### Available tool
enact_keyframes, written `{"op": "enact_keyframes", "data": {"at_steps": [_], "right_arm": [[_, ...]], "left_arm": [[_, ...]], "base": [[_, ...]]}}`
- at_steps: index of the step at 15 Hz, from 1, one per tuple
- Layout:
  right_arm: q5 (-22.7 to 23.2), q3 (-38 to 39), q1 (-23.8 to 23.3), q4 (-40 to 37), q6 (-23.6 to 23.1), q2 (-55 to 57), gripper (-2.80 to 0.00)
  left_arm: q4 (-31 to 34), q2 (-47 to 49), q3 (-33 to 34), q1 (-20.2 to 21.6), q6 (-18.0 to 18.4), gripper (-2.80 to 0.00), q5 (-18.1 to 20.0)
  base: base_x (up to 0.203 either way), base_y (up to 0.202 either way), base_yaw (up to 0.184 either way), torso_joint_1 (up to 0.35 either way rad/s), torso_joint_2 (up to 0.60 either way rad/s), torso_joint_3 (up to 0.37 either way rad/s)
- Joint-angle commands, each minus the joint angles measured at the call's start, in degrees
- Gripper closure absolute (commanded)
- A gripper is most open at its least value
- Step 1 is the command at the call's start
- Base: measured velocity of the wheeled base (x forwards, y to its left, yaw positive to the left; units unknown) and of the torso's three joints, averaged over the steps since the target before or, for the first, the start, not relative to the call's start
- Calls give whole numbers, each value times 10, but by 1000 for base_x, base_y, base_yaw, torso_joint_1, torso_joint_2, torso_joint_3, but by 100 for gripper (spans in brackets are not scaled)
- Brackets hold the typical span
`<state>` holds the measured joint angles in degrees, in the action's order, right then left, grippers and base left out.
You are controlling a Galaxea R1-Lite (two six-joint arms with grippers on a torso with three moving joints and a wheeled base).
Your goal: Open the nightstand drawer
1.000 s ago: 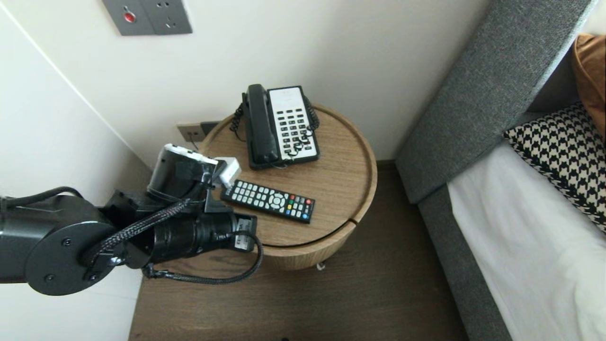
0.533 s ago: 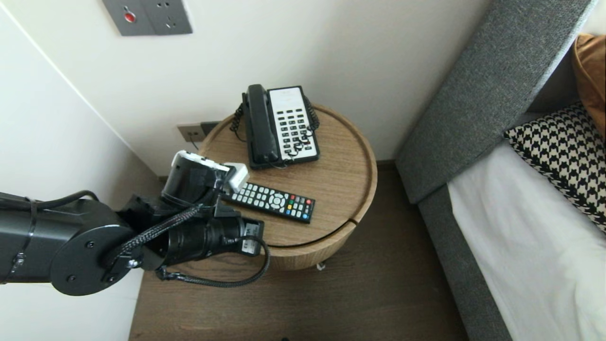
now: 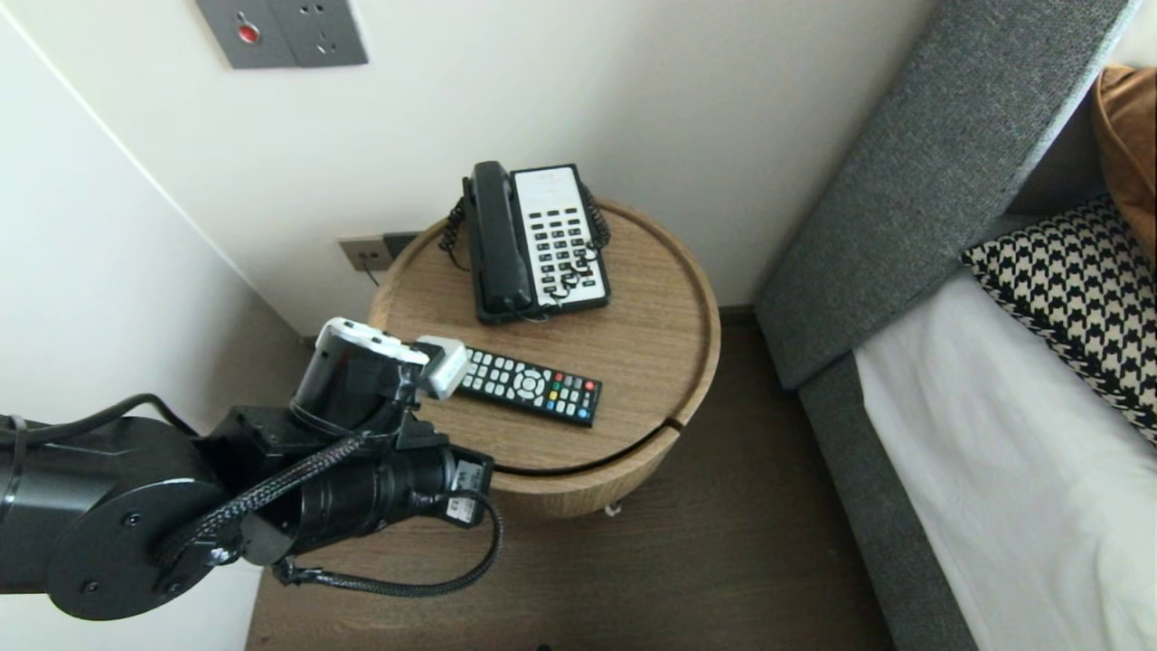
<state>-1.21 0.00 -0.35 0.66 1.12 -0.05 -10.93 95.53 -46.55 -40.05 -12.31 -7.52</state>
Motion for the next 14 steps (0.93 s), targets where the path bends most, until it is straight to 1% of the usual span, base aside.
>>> {"op": "enact_keyframes", "data": {"at_steps": [1,5,7,10,12,13,14], "right_arm": [[0,3,0,0,0,-6,0],[0,3,0,0,0,-6,0],[0,3,0,0,0,-6,0],[0,3,0,0,0,-6,0],[0,3,0,0,0,-6,0],[0,3,0,0,0,-6,0],[0,3,0,0,0,-6,0]], "left_arm": [[0,-14,11,-6,-1,0,0],[0,-34,38,-23,-6,0,-2],[0,-48,54,-38,-7,0,-11],[-4,-61,103,-54,-8,0,-18],[-33,-58,139,-59,-12,0,-19],[-52,-58,153,-64,-15,0,-21],[-57,-61,159,-65,-16,0,-22]], "base": [[0,0,0,0,0,0],[0,0,0,0,0,0],[0,0,0,0,0,0],[0,0,0,0,0,0],[0,0,0,0,0,0],[0,0,0,0,0,0],[0,0,0,0,0,0]]}}
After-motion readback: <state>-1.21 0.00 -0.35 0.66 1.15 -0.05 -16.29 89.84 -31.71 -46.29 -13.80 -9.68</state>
